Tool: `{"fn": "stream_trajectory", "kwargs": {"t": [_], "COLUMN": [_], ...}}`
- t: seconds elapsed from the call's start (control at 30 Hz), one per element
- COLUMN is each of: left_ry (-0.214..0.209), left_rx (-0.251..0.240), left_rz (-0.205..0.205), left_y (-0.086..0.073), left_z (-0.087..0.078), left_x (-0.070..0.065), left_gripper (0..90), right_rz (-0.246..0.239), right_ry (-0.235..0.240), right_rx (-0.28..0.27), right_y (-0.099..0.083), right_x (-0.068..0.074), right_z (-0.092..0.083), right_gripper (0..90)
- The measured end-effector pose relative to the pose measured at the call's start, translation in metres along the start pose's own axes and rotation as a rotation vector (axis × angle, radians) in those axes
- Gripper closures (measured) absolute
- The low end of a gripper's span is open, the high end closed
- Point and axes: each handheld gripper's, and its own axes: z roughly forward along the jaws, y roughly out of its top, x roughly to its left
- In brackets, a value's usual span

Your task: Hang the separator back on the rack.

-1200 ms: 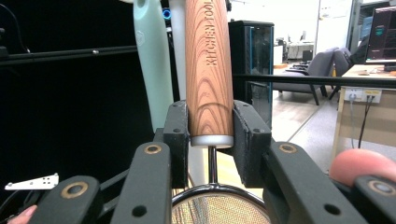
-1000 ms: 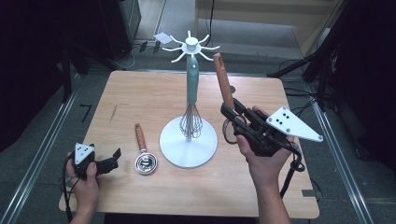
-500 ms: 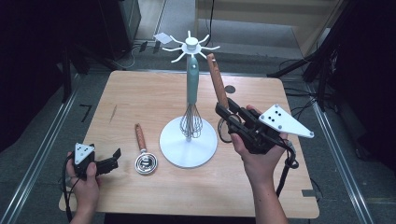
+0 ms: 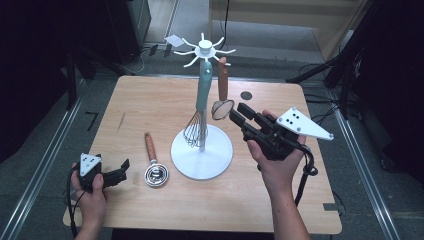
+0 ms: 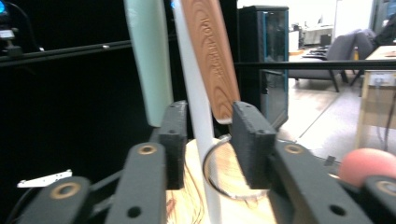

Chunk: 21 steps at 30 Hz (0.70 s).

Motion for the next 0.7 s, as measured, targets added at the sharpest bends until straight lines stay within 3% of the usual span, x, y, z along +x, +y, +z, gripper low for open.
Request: {"fn": "stream_trajectory", "kwargs": {"t": [0.23,0.4,0.7], "left_ry": [0.002,0.002,0.002], "left_rx": [0.0,0.0,-0.001], "left_rz": [0.0,0.001,0.0], "left_y": [0.0,0.0,0.0], "left_z": [0.0,0.0,0.0], "left_x": [0.0,0.0,0.0], "left_gripper": [0.0,0.0,0.0], "right_rz": [-0.002,-0.021,-0.106], "right_ry": [-0.043,-0.049,-0.093], "right_rx": [0.009,0.011,-0.008], "right_y": [-0.001,0.002,0.007], "right_x": [-0.006,-0.006,-0.004], "right_z": [0.004,0.01,0.025], "right_gripper": [89.4,90.0,90.0]}}
